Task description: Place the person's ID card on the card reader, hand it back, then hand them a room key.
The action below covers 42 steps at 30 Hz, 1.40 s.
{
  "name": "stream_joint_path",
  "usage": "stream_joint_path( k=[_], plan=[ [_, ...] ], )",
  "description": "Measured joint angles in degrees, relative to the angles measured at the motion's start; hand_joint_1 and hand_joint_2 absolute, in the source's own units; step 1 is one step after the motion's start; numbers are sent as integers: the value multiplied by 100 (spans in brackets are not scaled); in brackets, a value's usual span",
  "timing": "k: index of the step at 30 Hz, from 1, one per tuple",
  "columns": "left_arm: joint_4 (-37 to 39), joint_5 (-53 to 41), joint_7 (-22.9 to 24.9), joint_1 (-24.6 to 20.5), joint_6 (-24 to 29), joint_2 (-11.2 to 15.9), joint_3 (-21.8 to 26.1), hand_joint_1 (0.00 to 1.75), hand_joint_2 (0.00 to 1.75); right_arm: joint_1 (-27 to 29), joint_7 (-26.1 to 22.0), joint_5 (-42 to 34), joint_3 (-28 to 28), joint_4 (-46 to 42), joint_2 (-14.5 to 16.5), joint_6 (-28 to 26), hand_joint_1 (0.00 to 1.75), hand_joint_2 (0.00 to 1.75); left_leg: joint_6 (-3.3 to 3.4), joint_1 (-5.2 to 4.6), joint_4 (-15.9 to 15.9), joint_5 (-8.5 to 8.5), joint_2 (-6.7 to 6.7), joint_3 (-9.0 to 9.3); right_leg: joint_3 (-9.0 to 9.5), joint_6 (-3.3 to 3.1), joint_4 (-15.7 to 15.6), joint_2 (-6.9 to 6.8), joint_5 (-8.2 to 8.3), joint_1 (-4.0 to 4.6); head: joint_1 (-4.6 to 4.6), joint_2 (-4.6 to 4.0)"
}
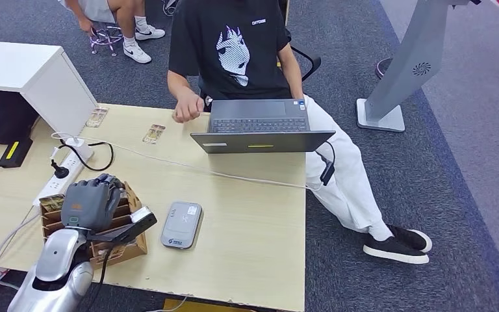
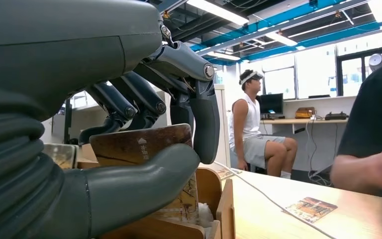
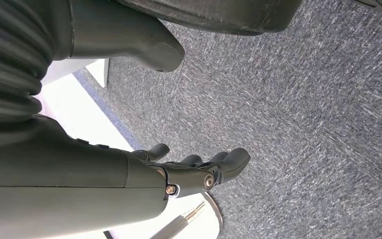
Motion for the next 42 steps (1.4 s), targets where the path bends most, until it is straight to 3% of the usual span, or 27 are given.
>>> stream_joint_path(
  k=[9, 15, 18, 24, 29, 42],
  plan=[
    [0, -43, 17, 12, 116, -1, 0, 175, 175, 0, 0, -2, 0, 1, 0, -1, 0, 175, 0, 0, 0, 0, 0, 0, 0, 0, 0, 0, 0, 0, 1, 0],
    [-279, -569, 6, 46, 1666, -50, 5, 175, 175, 2, 0, 45, 0, 1, 0, -33, 0, 175, 0, 0, 0, 0, -3, -1, -1, 0, 0, -2, 0, 0, 1, 0],
    [-737, -750, -167, -36, 2047, -110, 48, 175, 175, 3, 0, 92, 0, 0, 0, -60, 0, 175, 0, 0, 1, 0, -3, -1, -1, 0, 0, -2, 0, 0, 1, 0],
    [-1450, -287, -657, -643, 2111, -145, 174, 175, 175, 4, 0, 102, 1, -2, 0, -68, 0, 175, 0, 0, 1, 5, -4, 1, 0, -3, 2, -3, 6, 1, 0, 0],
    [-1694, -179, -743, -1022, 2114, -123, 175, 175, 175, 4, 2, 107, 0, -2, 0, -68, 0, 175, -3, 0, 1, 7, -3, 1, 1, -4, 3, -2, 6, 0, 1, 0],
    [-1705, -183, -676, -1190, 2112, -61, 211, 175, 175, 4, 1, 101, 0, -2, 0, -71, 0, 175, -3, 0, 1, 6, -3, 0, 0, -3, 3, -2, 6, 0, 1, 0]
  ],
)
